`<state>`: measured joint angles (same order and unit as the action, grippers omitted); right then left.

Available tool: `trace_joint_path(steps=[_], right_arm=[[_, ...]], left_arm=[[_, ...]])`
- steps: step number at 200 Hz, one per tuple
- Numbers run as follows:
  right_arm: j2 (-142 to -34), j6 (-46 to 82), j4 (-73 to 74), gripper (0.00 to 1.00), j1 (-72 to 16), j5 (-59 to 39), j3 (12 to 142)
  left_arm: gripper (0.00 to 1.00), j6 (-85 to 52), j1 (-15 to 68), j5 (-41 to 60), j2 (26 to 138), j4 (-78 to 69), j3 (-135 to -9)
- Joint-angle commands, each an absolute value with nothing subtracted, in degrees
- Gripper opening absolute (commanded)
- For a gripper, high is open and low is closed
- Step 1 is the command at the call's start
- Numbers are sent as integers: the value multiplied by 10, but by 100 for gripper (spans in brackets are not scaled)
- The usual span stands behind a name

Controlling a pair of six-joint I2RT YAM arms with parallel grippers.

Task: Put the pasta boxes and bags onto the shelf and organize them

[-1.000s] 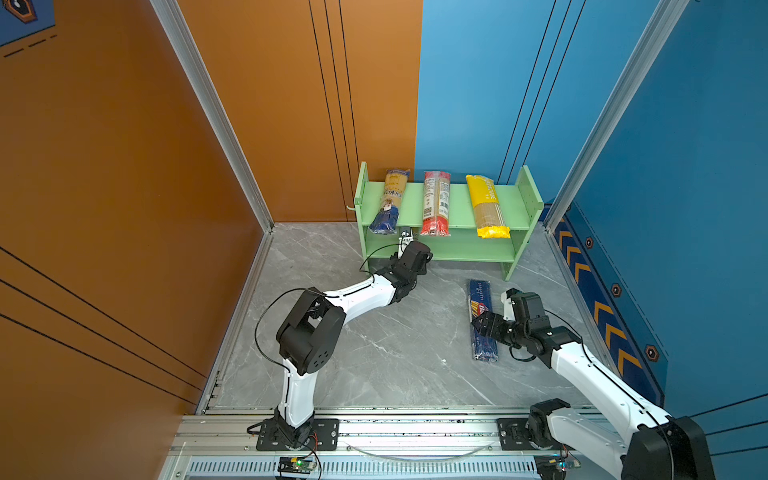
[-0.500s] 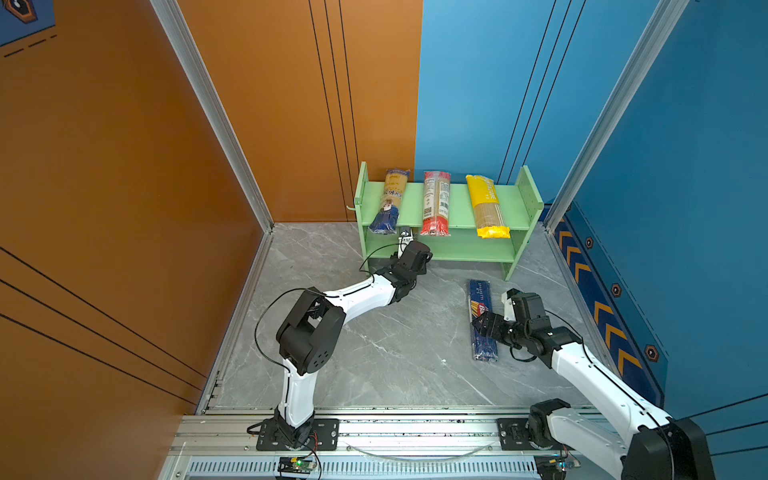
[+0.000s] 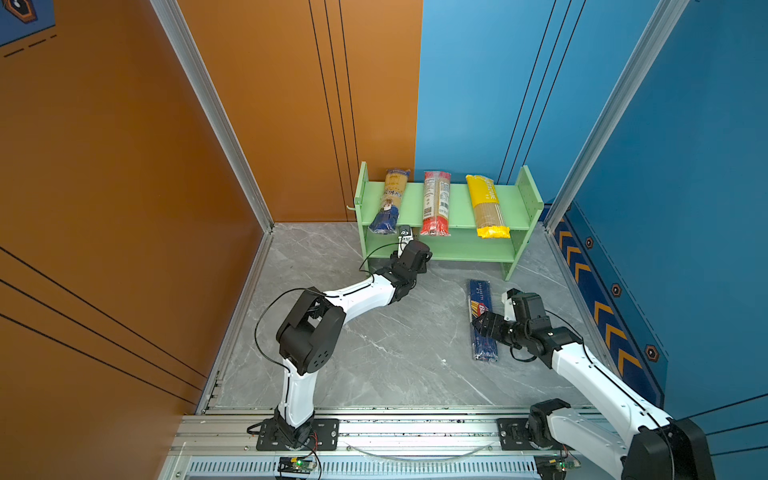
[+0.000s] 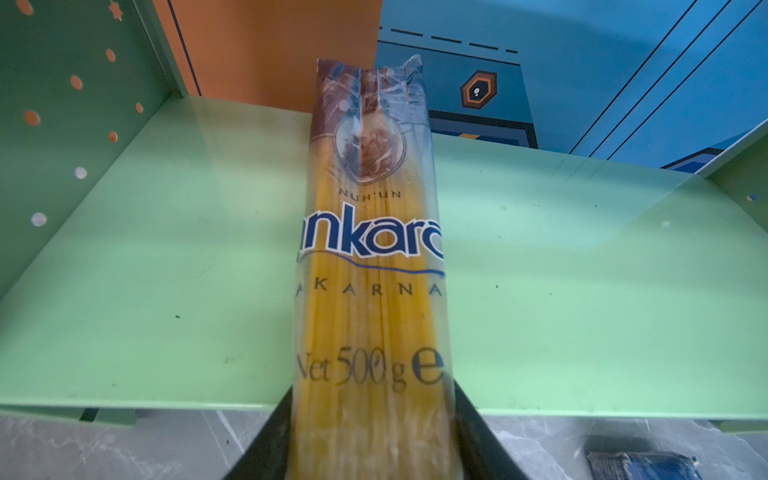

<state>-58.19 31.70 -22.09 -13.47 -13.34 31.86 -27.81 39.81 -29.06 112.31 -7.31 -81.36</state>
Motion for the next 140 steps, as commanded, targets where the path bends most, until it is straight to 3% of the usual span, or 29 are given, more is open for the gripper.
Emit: trace_joint_path(steps=[1,140], right_arm=[[-571,308,-239,86,-130,-140,313],[-574,303,-239,86,-127,-147,314]], left_arm=[[49,-270,396,-293,1120,-126,-826],[56,-262,401,-295,1116,-134,-822]])
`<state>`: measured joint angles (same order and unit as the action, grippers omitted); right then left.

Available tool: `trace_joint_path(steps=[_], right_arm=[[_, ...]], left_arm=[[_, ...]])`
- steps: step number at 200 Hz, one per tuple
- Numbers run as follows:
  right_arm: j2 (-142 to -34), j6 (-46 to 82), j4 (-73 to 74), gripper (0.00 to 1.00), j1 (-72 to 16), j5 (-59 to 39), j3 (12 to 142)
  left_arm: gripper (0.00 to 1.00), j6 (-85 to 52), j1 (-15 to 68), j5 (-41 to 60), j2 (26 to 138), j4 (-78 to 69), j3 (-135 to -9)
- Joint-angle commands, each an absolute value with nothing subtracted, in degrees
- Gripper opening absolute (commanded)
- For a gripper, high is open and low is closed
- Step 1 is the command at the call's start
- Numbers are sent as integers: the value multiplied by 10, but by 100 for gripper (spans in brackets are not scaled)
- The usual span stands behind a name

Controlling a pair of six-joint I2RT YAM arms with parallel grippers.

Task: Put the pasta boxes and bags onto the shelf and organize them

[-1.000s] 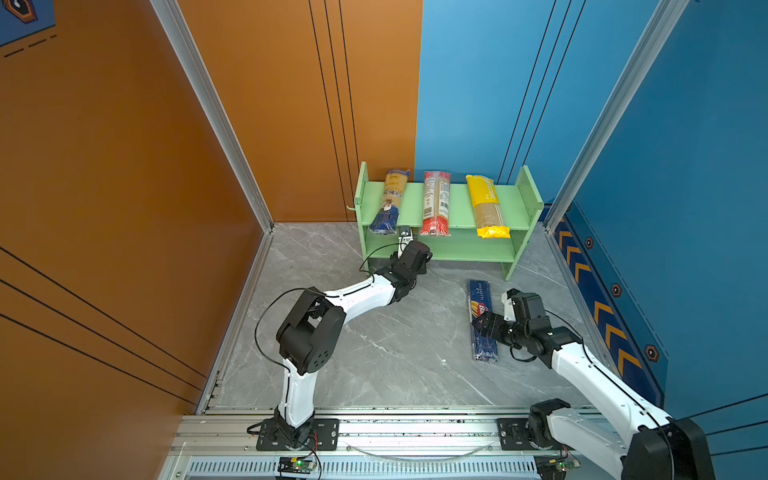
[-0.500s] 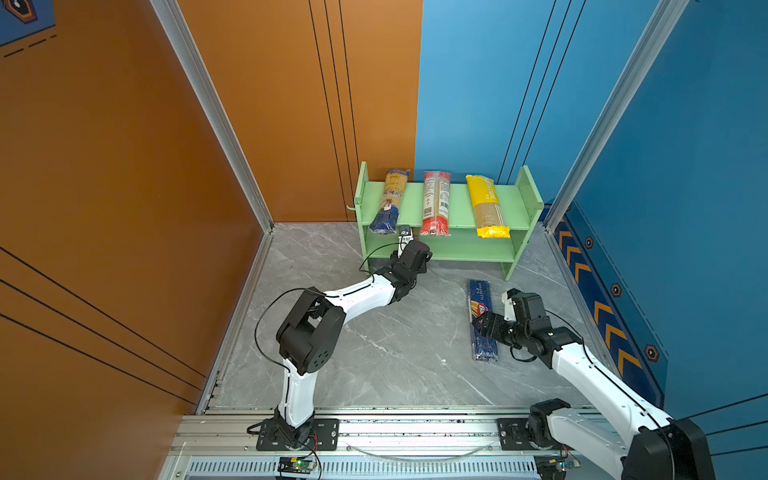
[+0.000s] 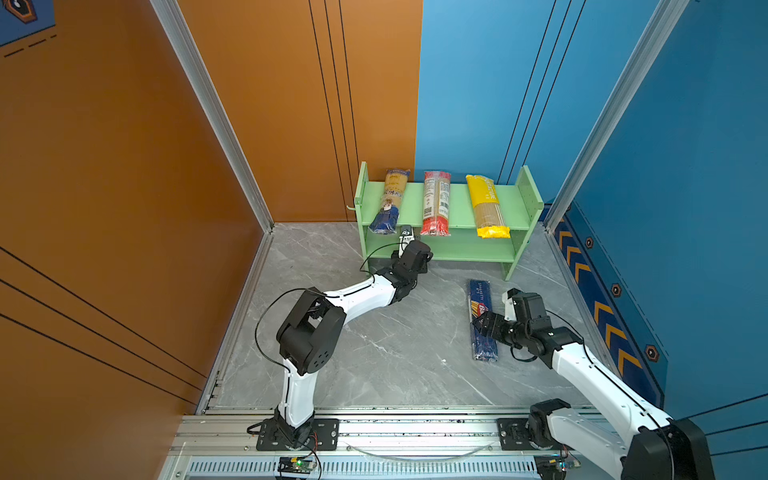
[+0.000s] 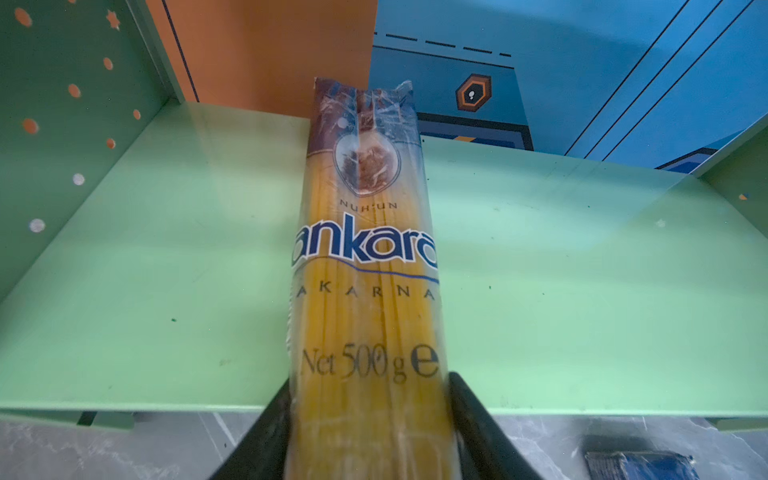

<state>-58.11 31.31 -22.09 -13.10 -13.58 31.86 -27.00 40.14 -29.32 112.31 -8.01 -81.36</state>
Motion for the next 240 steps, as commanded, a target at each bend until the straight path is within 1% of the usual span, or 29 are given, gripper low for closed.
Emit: trace_joint_path(steps=[1,75,90,110,182,205,240], right_arm=[[-574,303,-239,86,-127,-147,314],[-571,301,-242,86,-125,-149,311],[-571,301,-242,86,-125,-149,311],[-571,300,-243,86,-126,-149,311],[-559,301,-245,86,-125,-150,304],[-556,301,-245,86,-124,-150,302],[-555,301,-246,86,-123,-150,301]], left_arm=[[56,-263,401,-295,1117,-134,-821],[58,-262,403,-292,1109,-136,-810],[59,-260,404,-292,1104,-137,-806],[63,-252,405,-292,1098,-137,-803],[66,-252,407,-296,1082,-142,-781],[70,-252,409,-296,1075,-147,-768],[71,-251,417,-306,1065,-155,-749]])
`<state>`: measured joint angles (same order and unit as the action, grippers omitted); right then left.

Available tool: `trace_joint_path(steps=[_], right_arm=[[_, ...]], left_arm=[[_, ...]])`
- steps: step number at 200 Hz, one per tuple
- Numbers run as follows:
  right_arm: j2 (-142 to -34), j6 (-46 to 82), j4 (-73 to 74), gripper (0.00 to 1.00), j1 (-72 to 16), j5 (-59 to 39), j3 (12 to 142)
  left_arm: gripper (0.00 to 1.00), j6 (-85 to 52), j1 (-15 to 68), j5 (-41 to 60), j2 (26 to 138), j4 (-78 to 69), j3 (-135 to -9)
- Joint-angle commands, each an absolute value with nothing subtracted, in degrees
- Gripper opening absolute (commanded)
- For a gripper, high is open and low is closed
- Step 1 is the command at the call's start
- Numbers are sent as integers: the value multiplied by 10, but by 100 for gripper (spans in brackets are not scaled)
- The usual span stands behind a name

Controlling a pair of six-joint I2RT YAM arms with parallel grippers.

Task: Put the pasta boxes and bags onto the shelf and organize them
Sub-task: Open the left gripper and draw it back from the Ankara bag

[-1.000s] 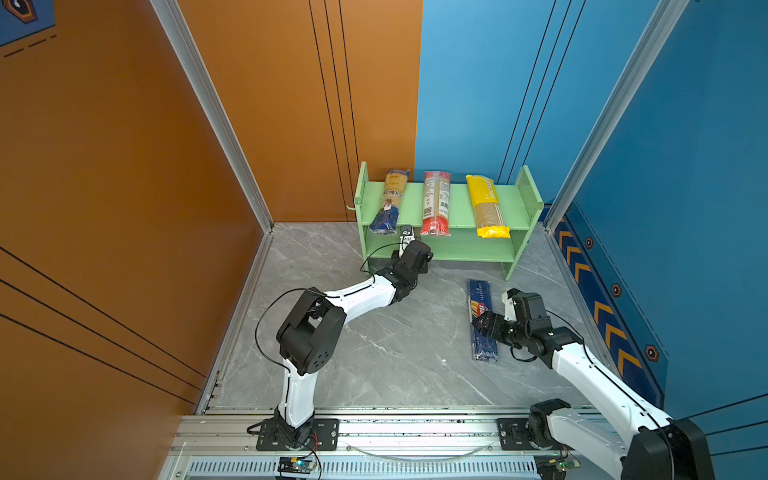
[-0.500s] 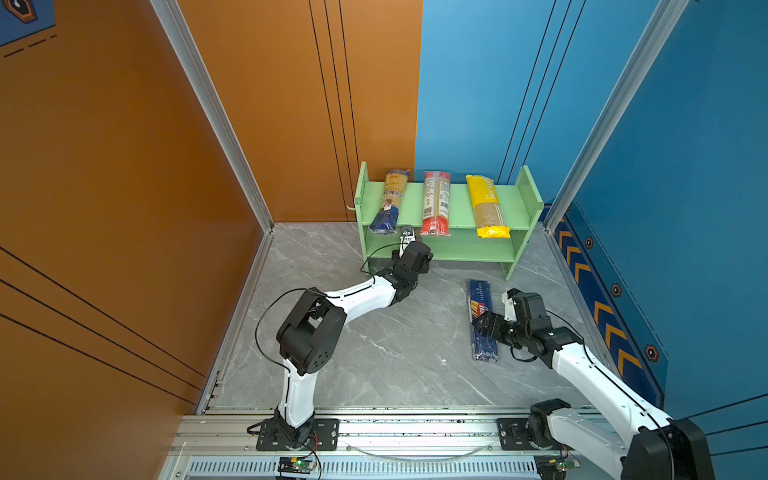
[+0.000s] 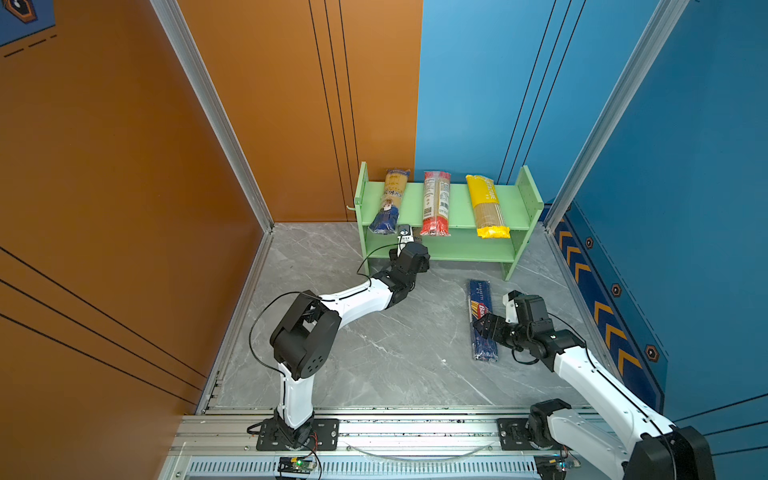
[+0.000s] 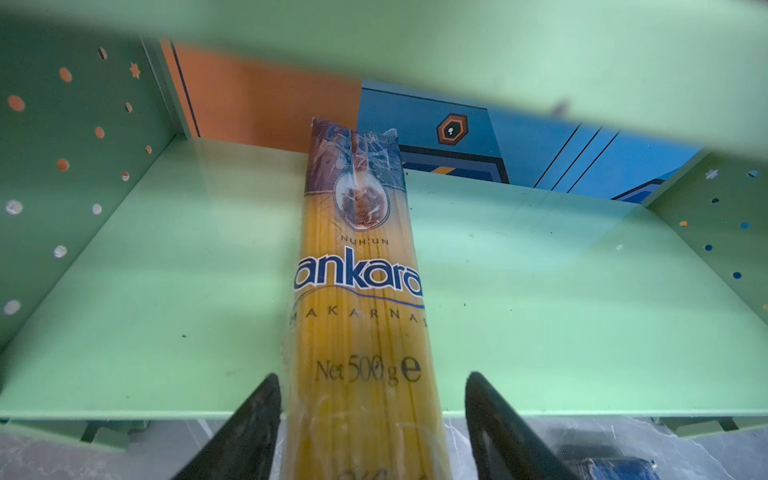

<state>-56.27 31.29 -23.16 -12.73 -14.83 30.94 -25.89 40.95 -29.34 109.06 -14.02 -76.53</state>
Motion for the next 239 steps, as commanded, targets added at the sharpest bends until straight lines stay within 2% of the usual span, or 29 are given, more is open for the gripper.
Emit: trace_joint_path(steps=[1,179,239], right_arm=[[-556,301,-246,86,-124,-151,301],[-564,309,-245,86,-122,-139,291],[-577,308,-243,87,-121,-132,294]], left_arm=[[71,-250,417,-306,1065,-155,-749],[75,-247,457,-347,936,-178,-596],[79,-240,477,-346,889,-194,-521]])
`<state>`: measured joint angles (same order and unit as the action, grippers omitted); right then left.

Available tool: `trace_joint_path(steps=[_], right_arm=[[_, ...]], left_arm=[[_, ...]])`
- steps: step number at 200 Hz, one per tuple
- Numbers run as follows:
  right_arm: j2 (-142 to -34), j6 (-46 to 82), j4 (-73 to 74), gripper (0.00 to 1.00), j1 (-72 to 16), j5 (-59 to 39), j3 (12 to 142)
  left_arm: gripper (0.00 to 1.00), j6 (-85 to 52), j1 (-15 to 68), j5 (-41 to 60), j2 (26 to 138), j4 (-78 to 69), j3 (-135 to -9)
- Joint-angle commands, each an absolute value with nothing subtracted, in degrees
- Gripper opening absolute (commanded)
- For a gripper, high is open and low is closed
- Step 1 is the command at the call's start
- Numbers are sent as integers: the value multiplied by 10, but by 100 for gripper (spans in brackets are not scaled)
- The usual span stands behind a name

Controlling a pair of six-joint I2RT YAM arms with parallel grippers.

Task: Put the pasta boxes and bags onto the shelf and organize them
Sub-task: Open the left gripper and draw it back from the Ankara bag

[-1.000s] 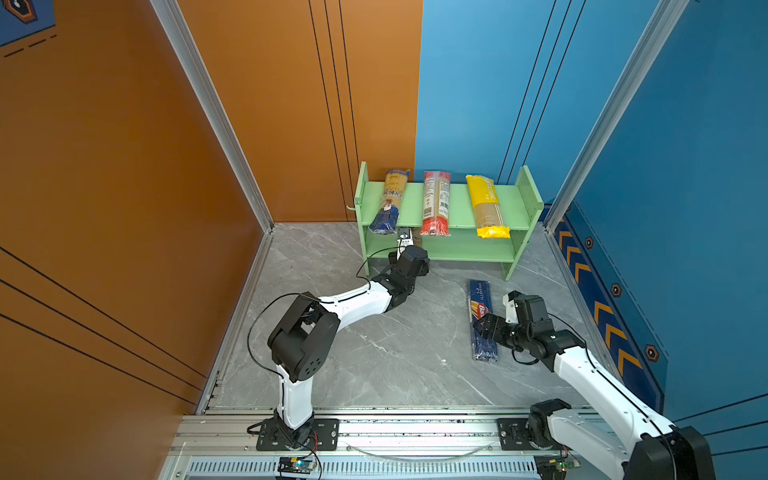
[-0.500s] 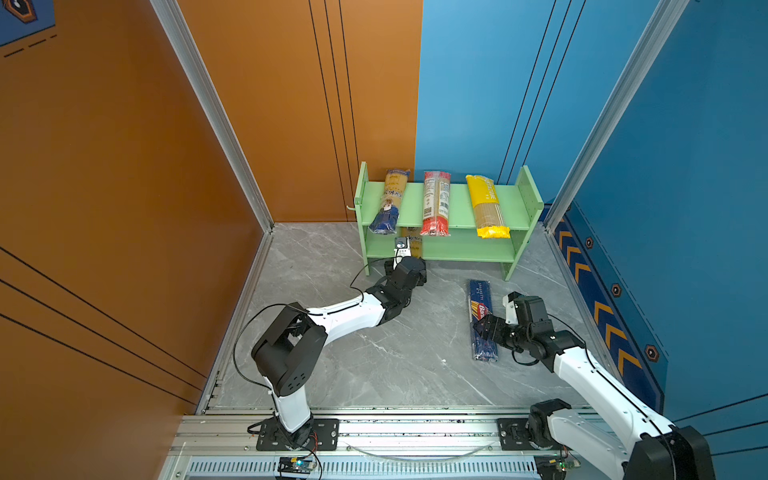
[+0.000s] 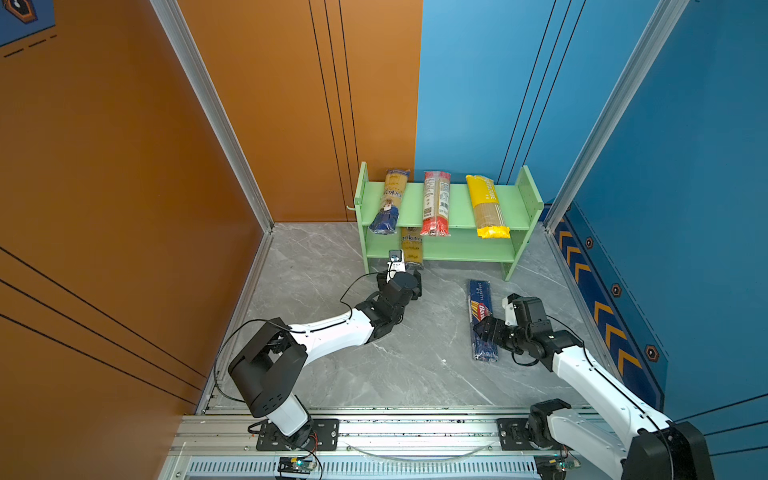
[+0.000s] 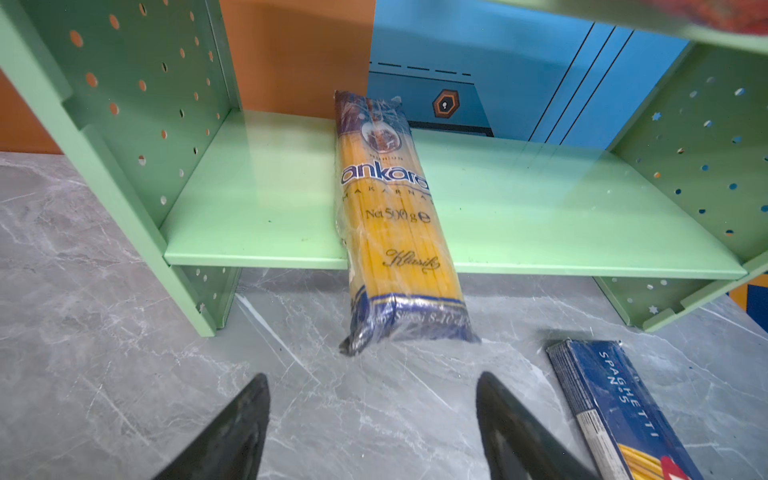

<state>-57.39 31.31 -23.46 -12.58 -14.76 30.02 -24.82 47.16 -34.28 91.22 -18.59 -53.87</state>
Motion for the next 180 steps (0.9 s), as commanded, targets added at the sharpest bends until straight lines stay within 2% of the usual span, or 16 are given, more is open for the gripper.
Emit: trace_joint_path(steps=[1,54,90,180], right_arm=[[-578,308,-243,87,-121,-131,294],[-597,304,-240,86,-120,-128,294],[-614,303,-234,87,-120,-128,293],[-644,311,-212,86,-131,-134,298]], left_arm=[[79,-240,477,-345,888,-194,-520],[82,-255,481,-273,877,-213,-464],[84,-275,487,-271,861,-246,-407],[85,-289,502,-284,843,-250,-362]])
